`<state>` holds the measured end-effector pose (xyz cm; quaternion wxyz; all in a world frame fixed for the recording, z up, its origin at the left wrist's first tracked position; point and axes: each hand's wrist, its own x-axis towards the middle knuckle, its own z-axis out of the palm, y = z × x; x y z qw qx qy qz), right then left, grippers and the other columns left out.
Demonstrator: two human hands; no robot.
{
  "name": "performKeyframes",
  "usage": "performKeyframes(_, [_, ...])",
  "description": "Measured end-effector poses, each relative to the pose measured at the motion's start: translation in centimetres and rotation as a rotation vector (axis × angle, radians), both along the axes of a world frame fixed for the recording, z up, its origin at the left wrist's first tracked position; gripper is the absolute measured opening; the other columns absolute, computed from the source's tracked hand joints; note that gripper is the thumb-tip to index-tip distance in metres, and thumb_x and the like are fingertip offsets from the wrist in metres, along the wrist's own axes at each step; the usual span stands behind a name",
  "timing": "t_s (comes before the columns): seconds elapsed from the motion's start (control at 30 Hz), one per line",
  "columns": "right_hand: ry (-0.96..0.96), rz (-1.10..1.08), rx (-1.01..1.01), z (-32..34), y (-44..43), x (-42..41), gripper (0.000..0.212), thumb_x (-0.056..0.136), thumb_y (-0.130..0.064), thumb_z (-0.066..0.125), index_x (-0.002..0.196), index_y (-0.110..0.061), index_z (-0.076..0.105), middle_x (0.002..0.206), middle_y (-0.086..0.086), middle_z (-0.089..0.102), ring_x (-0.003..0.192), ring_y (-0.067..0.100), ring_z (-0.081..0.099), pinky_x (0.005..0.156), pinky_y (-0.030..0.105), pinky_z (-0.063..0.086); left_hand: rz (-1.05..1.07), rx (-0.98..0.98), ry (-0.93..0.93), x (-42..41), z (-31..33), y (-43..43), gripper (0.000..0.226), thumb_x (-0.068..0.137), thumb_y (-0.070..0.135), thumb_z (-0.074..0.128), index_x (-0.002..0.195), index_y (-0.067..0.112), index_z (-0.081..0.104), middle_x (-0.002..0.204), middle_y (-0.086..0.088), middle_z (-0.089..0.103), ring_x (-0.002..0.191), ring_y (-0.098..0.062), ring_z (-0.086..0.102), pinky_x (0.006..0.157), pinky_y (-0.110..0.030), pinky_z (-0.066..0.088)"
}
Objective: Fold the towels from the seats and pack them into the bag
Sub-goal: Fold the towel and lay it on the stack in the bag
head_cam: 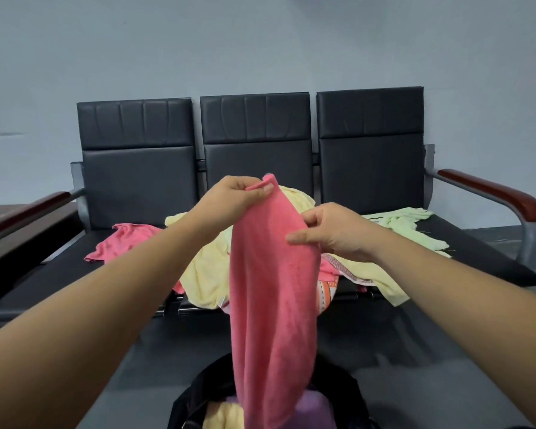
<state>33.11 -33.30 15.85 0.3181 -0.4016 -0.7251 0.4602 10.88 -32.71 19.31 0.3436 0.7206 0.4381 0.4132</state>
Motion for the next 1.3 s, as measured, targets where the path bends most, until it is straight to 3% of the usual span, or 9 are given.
performKeyframes(0.13, [-0.492,-0.007,0.084,-3.3,0.0,1.3,0.037,0.084,-0.021,0.082,0.057,-0.017,0.057,0.047,-0.017,0.052,0.045,-0.001,0.043,0.052,0.015,0.036,0.164,0.008,-0.184,-0.5,-0.1,0.8,0.027,0.1,0.031,0.059,0.083,0.012,0.068,0.069,0.002,0.056,0.057,-0.01,0.049,0.056,-0.025,0.037])
performKeyframes(0.27, [-0.648,0.0,0.024,-7.3,0.4,4.1,0.038,0.085,-0.022,0.081,0.059,-0.017,0.054,0.044,-0.019,0.049,0.043,-0.001,0.044,0.049,0.014,0.033,0.355,0.019,-0.228,-1.9,-0.4,1.8,0.026,0.097,0.033,0.058,0.091,0.009,0.067,0.074,-0.004,0.047,0.062,-0.016,0.043,0.059,-0.03,0.036])
performKeyframes(0.43, [-0.45,-0.227,-0.096,-8.3,1.8,8.2,0.01,0.091,-0.012,0.074,0.081,-0.009,0.071,0.067,0.0,0.07,0.058,0.008,0.064,0.055,0.022,0.05,0.618,-0.006,-0.125,-4.3,-1.4,3.1,0.022,0.096,0.035,0.051,0.084,0.017,0.053,0.066,-0.002,0.033,0.058,-0.02,0.03,0.052,-0.031,0.021])
performKeyframes(0.6, [-0.03,-0.552,-0.07,-6.1,3.3,9.0,0.01,0.09,-0.001,0.071,0.081,-0.001,0.068,0.059,0.009,0.058,0.049,0.014,0.053,0.045,0.022,0.046,0.677,0.105,0.405,-5.6,-3.4,3.6,0.039,0.1,0.026,0.047,0.075,-0.001,0.061,0.066,-0.01,0.051,0.061,-0.023,0.043,0.054,-0.03,0.035])
performKeyframes(0.77, [0.651,-0.651,-0.124,-3.2,4.4,7.7,0.014,0.091,0.015,0.059,0.082,0.006,0.065,0.07,0.017,0.068,0.065,0.021,0.071,0.067,0.024,0.062,0.498,-0.044,0.087,-6.2,-4.3,4.0,0.03,0.089,0.004,0.05,0.092,0.024,0.073,0.085,-0.002,0.063,0.066,-0.018,0.054,0.068,-0.031,0.052])
performKeyframes(0.93, [0.441,-0.615,-0.019,-1.4,4.0,5.7,0.008,0.09,0.008,0.067,0.085,0.002,0.07,0.073,0.017,0.066,0.061,0.018,0.067,0.064,0.025,0.061,0.0,-0.295,-0.107,-3.9,-3.4,2.5,0.024,0.097,-0.001,0.054,0.086,0.011,0.072,0.08,-0.007,0.067,0.061,-0.011,0.063,0.061,-0.02,0.052])
performKeyframes(1.07, [0.245,-0.494,0.095,-0.8,2.8,3.0,0.013,0.09,0.012,0.062,0.093,0.0,0.066,0.078,0.024,0.067,0.06,0.022,0.069,0.065,0.031,0.063,-0.234,-0.273,-0.011,-1.6,-2.4,1.3,0.017,0.098,0.001,0.058,0.113,0.003,0.066,0.102,-0.011,0.076,0.095,-0.02,0.075,0.08,-0.027,0.06])
performKeyframes(1.2, [0.16,-0.388,0.175,0.0,1.4,0.8,0.019,0.09,0.016,0.056,0.089,-0.002,0.059,0.075,0.023,0.068,0.064,0.025,0.073,0.069,0.037,0.064,-0.198,-0.125,0.196,-0.1,-2.2,0.9,0.017,0.099,0.013,0.061,0.108,0.001,0.07,0.101,-0.014,0.077,0.095,-0.023,0.075,0.082,-0.03,0.059])
performKeyframes(1.3, [0.074,-0.376,0.22,0.5,0.5,-0.2,0.024,0.088,0.018,0.05,0.079,0.001,0.064,0.072,0.021,0.069,0.063,0.021,0.073,0.066,0.034,0.063,-0.103,0.031,0.32,0.4,-2.4,1.1,0.012,0.096,0.023,0.068,0.096,0.013,0.074,0.089,-0.004,0.075,0.081,-0.009,0.07,0.079,-0.023,0.053])
